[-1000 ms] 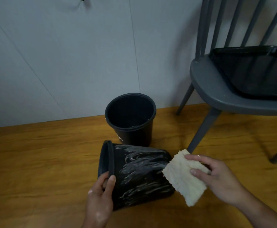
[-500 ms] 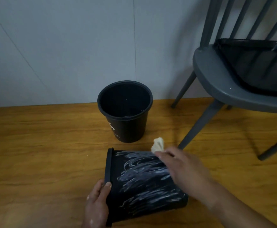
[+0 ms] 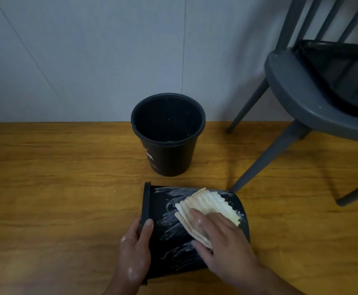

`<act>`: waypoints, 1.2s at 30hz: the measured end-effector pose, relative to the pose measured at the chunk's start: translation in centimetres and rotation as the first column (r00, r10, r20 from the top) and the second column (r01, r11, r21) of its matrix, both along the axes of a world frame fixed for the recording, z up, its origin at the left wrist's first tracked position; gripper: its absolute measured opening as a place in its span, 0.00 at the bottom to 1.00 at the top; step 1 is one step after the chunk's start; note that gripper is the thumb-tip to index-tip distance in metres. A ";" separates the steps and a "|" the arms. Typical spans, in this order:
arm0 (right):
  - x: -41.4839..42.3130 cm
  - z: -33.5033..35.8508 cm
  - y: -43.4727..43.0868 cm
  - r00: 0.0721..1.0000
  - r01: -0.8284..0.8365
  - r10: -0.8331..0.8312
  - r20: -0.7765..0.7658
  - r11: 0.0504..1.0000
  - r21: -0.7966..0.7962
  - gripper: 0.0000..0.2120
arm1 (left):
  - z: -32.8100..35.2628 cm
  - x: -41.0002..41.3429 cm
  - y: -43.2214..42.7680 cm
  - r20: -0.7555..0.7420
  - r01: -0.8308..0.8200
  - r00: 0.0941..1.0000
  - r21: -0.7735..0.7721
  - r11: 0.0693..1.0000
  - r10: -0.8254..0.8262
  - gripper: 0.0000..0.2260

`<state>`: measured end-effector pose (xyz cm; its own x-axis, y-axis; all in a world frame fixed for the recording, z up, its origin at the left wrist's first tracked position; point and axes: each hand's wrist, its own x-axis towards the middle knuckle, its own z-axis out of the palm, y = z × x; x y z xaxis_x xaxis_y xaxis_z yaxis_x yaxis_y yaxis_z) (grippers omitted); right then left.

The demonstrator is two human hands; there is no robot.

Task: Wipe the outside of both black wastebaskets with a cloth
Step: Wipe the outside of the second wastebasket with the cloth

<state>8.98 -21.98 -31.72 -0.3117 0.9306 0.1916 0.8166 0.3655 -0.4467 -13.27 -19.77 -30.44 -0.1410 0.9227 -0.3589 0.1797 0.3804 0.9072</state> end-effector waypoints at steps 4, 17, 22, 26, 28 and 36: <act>1.8 0.6 1.5 0.994 0.046 -0.054 -0.096 0.996 -0.079 0.28 | 0.0 -0.1 0.4 -0.026 0.020 0.999 0.013 1.000 -0.020 0.09; 0.4 -1.7 4.3 0.953 -0.177 0.202 0.224 0.976 -0.124 0.28 | -0.6 0.2 0.5 -0.097 0.050 0.994 0.055 0.997 -0.045 0.13; 2.9 -0.3 5.6 0.923 -0.261 0.325 0.205 0.921 -0.289 0.28 | -0.7 0.0 0.4 -0.086 0.056 0.995 0.040 0.998 -0.052 0.15; 3.3 -1.4 5.5 0.907 -0.216 0.294 0.302 0.940 -0.265 0.29 | -1.3 -0.1 0.5 -0.094 0.070 0.993 0.037 0.997 -0.066 0.19; 2.9 -2.1 5.5 0.931 -0.114 0.186 0.313 0.965 -0.235 0.28 | -1.3 -0.1 0.4 -0.076 0.067 0.995 0.032 0.997 -0.064 0.22; -5.4 -2.3 2.5 0.942 0.239 -0.203 0.266 0.965 -0.110 0.29 | -1.3 0.4 -0.4 -0.078 0.044 0.996 0.025 0.999 -0.042 0.25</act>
<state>3.62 -19.47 -33.97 -0.1161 0.9932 -0.0012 0.9615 0.1121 -0.2509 -12.92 -20.20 -31.76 -0.1276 0.9377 -0.3233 0.2654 0.3463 0.8998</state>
